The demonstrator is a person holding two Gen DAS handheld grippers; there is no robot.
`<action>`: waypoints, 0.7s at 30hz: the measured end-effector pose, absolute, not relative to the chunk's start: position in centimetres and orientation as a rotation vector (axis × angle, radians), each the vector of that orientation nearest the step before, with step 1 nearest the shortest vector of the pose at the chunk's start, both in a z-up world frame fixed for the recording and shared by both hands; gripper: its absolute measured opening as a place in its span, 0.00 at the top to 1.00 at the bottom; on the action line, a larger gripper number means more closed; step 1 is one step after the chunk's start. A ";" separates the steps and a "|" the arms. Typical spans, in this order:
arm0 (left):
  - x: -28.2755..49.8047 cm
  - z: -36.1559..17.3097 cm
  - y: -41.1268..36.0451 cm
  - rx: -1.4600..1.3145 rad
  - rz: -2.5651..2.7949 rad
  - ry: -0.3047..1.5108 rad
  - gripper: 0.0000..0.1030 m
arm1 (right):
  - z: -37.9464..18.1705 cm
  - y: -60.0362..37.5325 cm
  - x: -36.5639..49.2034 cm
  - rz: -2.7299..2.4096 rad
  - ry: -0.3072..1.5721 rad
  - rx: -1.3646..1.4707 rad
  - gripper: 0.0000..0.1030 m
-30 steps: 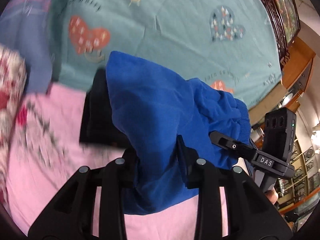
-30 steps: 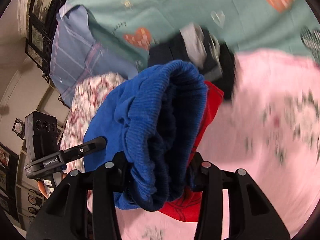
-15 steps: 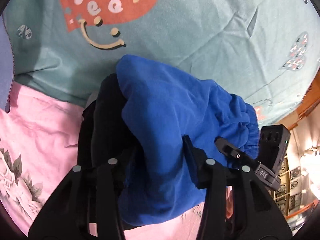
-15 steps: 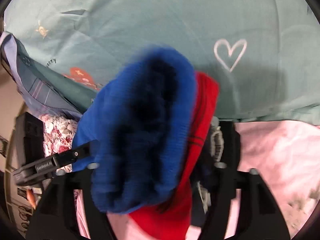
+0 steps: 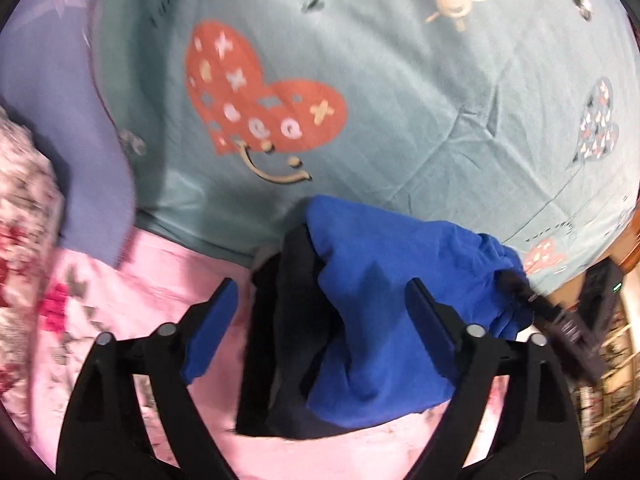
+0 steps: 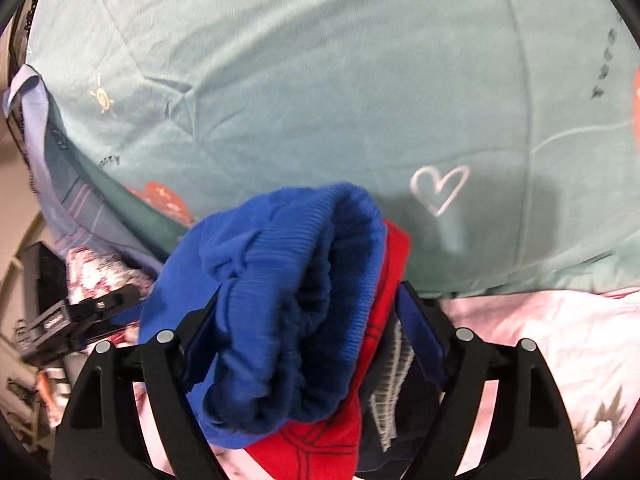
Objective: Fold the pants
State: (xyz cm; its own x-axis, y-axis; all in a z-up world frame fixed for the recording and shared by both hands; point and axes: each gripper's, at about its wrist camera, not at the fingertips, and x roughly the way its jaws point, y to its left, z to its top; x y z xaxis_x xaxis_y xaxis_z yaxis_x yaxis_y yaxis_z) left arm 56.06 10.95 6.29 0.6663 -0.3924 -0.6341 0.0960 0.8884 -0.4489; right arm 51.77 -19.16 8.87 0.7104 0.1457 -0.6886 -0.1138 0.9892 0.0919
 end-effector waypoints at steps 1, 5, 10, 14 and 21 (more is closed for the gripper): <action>55.4 6.7 10.8 -0.379 -0.267 0.788 0.13 | 9.3 -19.1 51.2 0.140 0.740 0.048 0.20; 50.3 8.9 10.0 -0.272 -0.200 0.728 0.05 | 11.3 -19.0 49.4 0.156 0.679 0.091 0.14; 40.6 9.4 7.9 -0.111 -0.121 0.666 0.02 | 14.1 -16.6 44.0 0.095 0.584 -0.021 0.14; 31.9 8.8 6.7 -0.076 -0.130 0.656 0.02 | 14.7 -15.7 36.5 -0.016 0.554 -0.188 0.06; 18.5 5.0 4.1 -0.017 -0.140 0.672 0.02 | 9.7 -17.5 20.9 -0.173 0.622 -0.248 0.01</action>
